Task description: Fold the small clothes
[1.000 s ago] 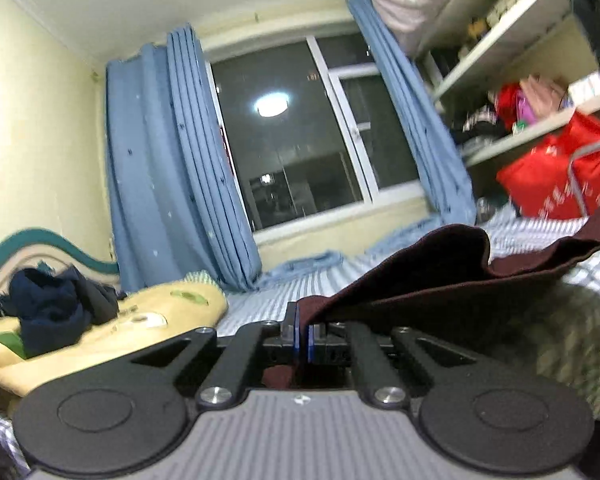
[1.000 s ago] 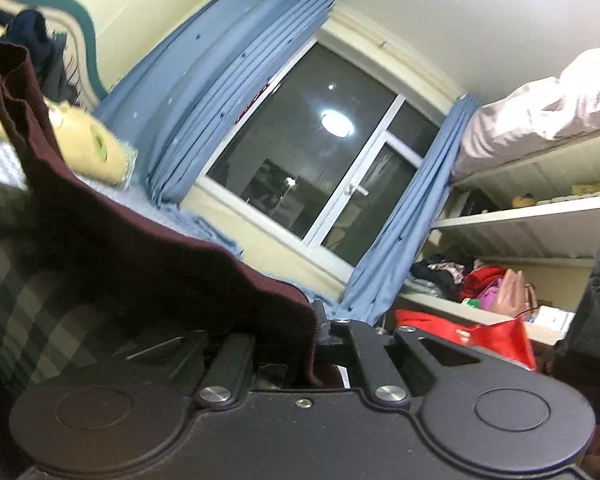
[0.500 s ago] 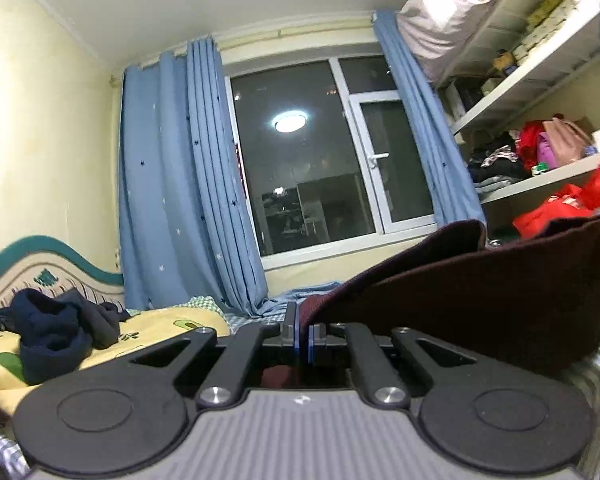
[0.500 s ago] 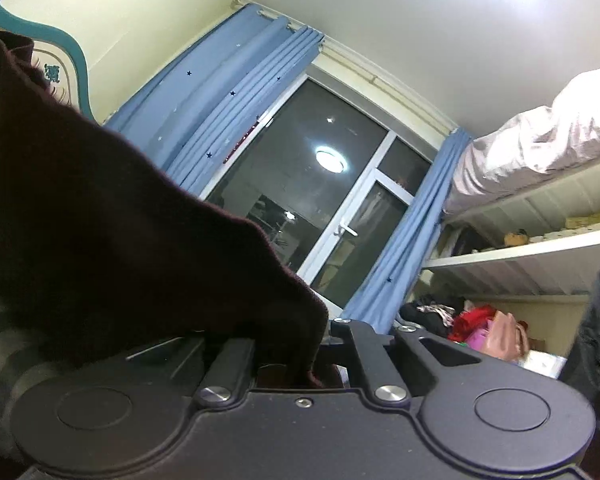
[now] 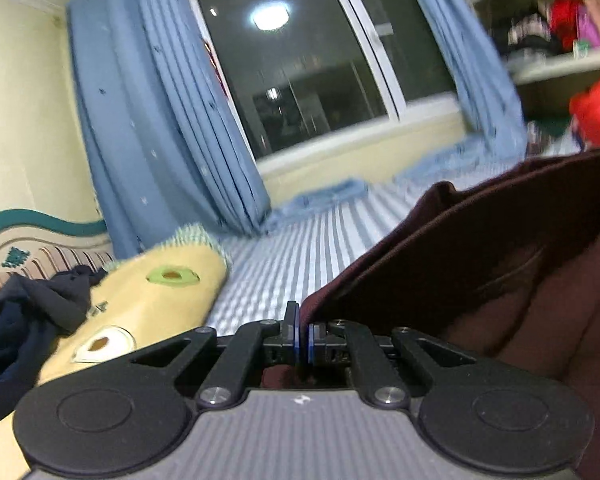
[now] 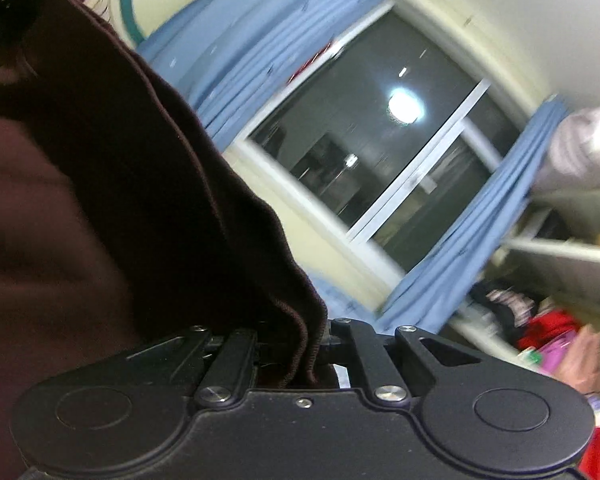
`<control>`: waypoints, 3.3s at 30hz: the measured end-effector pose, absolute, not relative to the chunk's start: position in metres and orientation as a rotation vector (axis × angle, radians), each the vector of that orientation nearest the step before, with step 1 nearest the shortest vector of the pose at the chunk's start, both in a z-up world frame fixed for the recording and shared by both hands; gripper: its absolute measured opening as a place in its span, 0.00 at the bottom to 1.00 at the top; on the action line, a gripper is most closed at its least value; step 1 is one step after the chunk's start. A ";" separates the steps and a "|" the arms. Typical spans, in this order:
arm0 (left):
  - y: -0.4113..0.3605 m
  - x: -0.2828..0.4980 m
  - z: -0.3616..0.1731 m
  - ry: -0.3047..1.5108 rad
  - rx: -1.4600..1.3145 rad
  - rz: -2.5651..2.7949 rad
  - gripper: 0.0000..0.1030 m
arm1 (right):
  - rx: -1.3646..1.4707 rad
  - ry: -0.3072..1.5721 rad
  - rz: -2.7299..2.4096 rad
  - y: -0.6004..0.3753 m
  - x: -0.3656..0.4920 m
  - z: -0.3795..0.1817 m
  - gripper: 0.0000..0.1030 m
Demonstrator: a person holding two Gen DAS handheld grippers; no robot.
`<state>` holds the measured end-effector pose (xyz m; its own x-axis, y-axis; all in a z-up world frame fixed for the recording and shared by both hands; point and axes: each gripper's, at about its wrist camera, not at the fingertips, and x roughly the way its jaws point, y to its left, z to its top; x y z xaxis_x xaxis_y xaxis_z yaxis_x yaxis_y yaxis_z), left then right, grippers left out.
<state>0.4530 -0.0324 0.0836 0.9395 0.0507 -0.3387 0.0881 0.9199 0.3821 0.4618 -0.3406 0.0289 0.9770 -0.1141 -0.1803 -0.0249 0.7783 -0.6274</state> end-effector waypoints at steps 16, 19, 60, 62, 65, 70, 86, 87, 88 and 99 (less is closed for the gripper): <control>-0.033 0.572 -0.031 0.693 0.373 -0.015 0.05 | -0.664 0.546 0.045 -0.332 0.588 -0.059 0.08; -0.028 0.576 -0.034 0.704 0.354 -0.015 0.08 | -0.656 0.555 0.049 -0.331 0.592 -0.062 0.11; 0.047 0.540 -0.036 0.662 -0.051 0.137 0.99 | -0.130 0.585 -0.149 -0.429 0.565 -0.069 1.00; 0.047 0.522 -0.022 0.641 -0.044 0.136 0.99 | -0.122 0.532 -0.165 -0.430 0.555 -0.059 1.00; 0.041 0.497 -0.003 0.606 0.014 0.132 0.99 | -0.195 0.458 -0.203 -0.421 0.534 -0.044 1.00; 0.029 0.452 0.020 0.549 0.054 0.071 0.99 | -0.336 0.388 -0.145 -0.393 0.493 -0.020 1.00; 0.024 0.371 0.048 0.503 0.045 0.008 0.99 | -0.256 0.340 0.141 -0.290 0.419 0.023 1.00; 0.024 0.366 0.047 0.503 0.042 0.003 0.99 | -0.234 0.349 0.155 -0.286 0.417 0.022 1.00; 0.024 0.361 0.046 0.504 0.038 -0.002 0.99 | -0.203 0.355 0.170 -0.283 0.415 0.021 1.00; 0.021 0.312 0.002 0.486 -0.103 0.041 0.99 | -0.109 0.389 0.146 -0.238 0.433 -0.007 1.00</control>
<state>0.3121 0.0209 0.0023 0.8836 0.0148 -0.4681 -0.0640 0.9939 -0.0893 0.4333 -0.2382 -0.0074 0.9151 0.1212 -0.3845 -0.1628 0.9836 -0.0774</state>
